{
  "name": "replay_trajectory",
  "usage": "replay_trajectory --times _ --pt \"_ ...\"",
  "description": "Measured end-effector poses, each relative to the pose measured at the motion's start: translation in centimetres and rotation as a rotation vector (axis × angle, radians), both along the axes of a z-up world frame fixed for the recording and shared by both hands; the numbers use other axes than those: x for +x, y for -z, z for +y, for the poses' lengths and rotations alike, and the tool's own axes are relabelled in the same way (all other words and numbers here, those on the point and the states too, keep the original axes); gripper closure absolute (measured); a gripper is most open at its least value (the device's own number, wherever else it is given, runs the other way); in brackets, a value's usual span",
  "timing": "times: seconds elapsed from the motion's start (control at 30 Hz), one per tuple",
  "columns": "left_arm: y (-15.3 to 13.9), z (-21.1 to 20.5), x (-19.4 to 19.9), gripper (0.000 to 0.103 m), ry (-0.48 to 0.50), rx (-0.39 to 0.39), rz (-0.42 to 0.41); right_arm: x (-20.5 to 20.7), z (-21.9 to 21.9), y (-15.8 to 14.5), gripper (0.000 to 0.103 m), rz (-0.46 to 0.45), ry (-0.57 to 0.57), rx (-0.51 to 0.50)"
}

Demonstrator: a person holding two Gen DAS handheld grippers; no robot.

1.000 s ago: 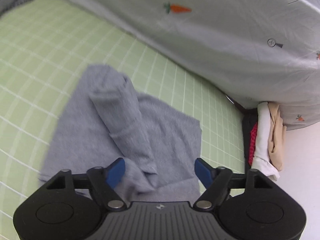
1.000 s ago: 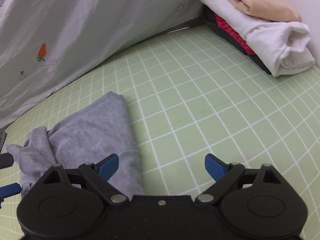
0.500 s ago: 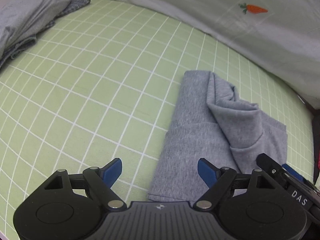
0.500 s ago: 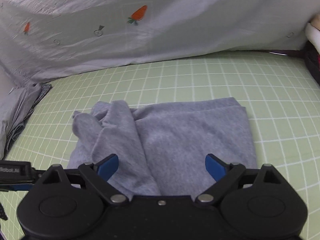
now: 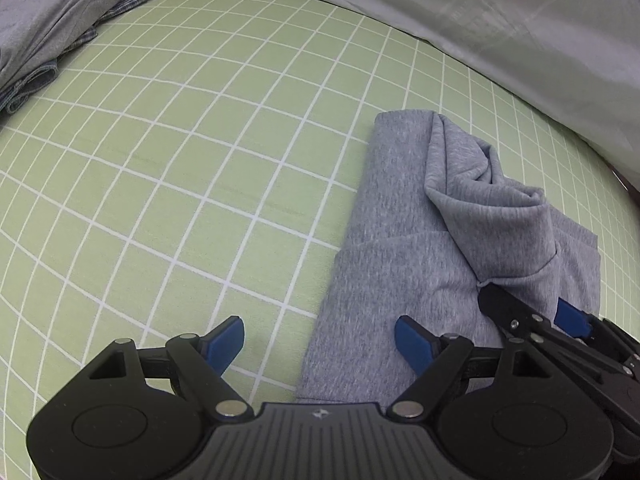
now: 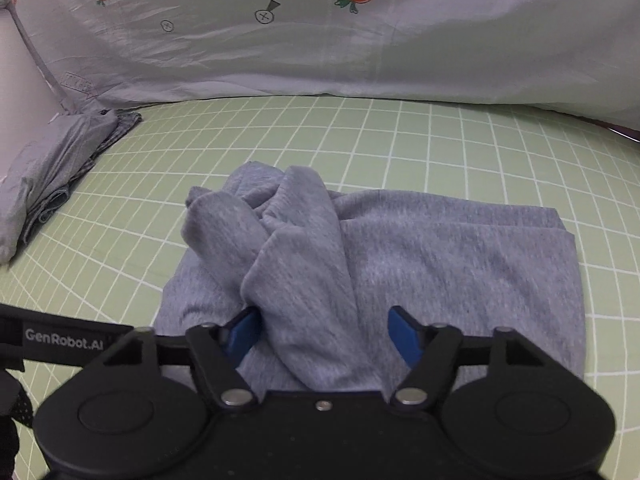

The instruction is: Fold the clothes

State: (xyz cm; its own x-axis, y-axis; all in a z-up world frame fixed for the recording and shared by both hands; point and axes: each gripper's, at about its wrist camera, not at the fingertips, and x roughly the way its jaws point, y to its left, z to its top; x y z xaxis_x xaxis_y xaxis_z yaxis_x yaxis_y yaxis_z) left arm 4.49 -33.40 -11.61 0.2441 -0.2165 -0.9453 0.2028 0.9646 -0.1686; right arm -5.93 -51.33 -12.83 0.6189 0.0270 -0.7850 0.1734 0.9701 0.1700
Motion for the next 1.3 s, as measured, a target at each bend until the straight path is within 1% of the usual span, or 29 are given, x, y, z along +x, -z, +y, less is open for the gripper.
replay_trajectory --times 0.03,0.07,0.1,0.17,0.23,0.27,0.37,0.47,0.5,0.53,0.57,0.6,0.67,0.73,0.87,0.97,1.0,1.03,1.07,1.1,1.13,1.27,1.3 --pt "-0.1 -0.1 0.0 0.02 0.002 0.003 -0.003 -0.1 0.1 -0.1 0.068 -0.013 -0.013 0.006" --pt "-0.1 -0.2 0.0 0.02 0.004 0.006 -0.005 -0.3 0.2 -0.4 0.074 -0.029 -0.025 -0.001" --pt "-0.3 -0.3 -0.1 0.02 0.007 0.011 -0.01 -0.5 0.3 -0.7 0.09 -0.047 -0.035 -0.017" --pt "-0.6 -0.6 -0.3 0.02 0.019 0.021 -0.022 -1.2 -0.1 -1.6 0.093 -0.089 -0.031 -0.035" --pt "-1.1 -0.9 -0.4 0.02 0.034 0.016 -0.038 -2.1 -1.3 -2.7 0.094 -0.131 -0.009 -0.019" --pt "-1.5 -1.0 -0.5 0.02 0.042 0.006 -0.047 -2.5 -2.0 -2.8 0.095 -0.134 0.015 -0.006" --pt "-2.5 -1.7 -0.9 0.019 0.08 -0.029 -0.072 -3.5 -4.7 -2.1 0.096 -0.102 0.119 0.037" --pt "-2.9 -2.9 -1.3 0.017 0.126 -0.044 -0.088 -4.5 -7.4 -1.4 0.095 -0.069 0.222 0.08" --pt "-2.9 -3.3 -1.5 0.017 0.143 -0.048 -0.087 -4.8 -8.3 -1.2 0.09 -0.058 0.256 0.095" --pt "-2.9 -3.8 -1.7 0.016 0.16 -0.052 -0.087 -5.1 -9.2 -0.9 0.075 -0.047 0.29 0.109" --pt "-2.8 -4.0 -1.9 0.016 0.167 -0.052 -0.083 -5.4 -10.1 -0.7 0.065 -0.036 0.325 0.124" --pt "-2.7 -4.2 -2.0 0.016 0.173 -0.051 -0.079 -5.8 -11.0 -0.5 0.06 -0.025 0.359 0.138" --pt "-2.5 -4.6 -2.4 0.016 0.186 -0.05 -0.071 -6.4 -12.7 0.0 0.057 -0.003 0.428 0.167" --pt "-2.5 -4.5 -2.5 0.015 0.184 -0.044 -0.071 -7.3 -12.8 0.5 0.043 0.016 0.45 0.182" --pt "-2.5 -4.5 -2.8 0.015 0.182 -0.041 -0.07 -8.6 -11.8 1.5 0.042 0.047 0.423 0.232" --pt "-2.6 -4.5 -2.9 0.015 0.181 -0.039 -0.069 -8.8 -10.8 1.5 0.041 0.06 0.386 0.224" --pt "-2.6 -4.5 -3.0 0.015 0.181 -0.038 -0.069 -8.8 -10.5 1.4 0.043 0.063 0.372 0.213" --pt "-2.6 -4.5 -3.0 0.015 0.18 -0.037 -0.068 -9.0 -10.3 1.2 0.049 0.059 0.363 0.201" --pt "-2.7 -4.6 -3.3 0.015 0.187 -0.036 -0.068 -9.3 -10.2 0.8 0.065 0.048 0.36 0.188" --pt "-2.8 -4.4 -3.5 0.015 0.192 -0.035 -0.067 -9.6 -10.1 0.5 0.085 0.038 0.357 0.175" --pt "-2.9 -4.2 -3.7 0.015 0.197 -0.035 -0.067 -9.8 -10.0 0.1 0.092 0.028 0.354 0.162" --pt "-3.1 -4.3 -4.4 0.015 0.223 -0.045 -0.058 -11.7 -9.9 -2.1 0.094 -0.022 0.367 0.105" --pt "-3.1 -4.4 -4.5 0.015 0.233 -0.046 -0.055 -12.1 -9.9 -2.6 0.101 -0.026 0.38 0.084"
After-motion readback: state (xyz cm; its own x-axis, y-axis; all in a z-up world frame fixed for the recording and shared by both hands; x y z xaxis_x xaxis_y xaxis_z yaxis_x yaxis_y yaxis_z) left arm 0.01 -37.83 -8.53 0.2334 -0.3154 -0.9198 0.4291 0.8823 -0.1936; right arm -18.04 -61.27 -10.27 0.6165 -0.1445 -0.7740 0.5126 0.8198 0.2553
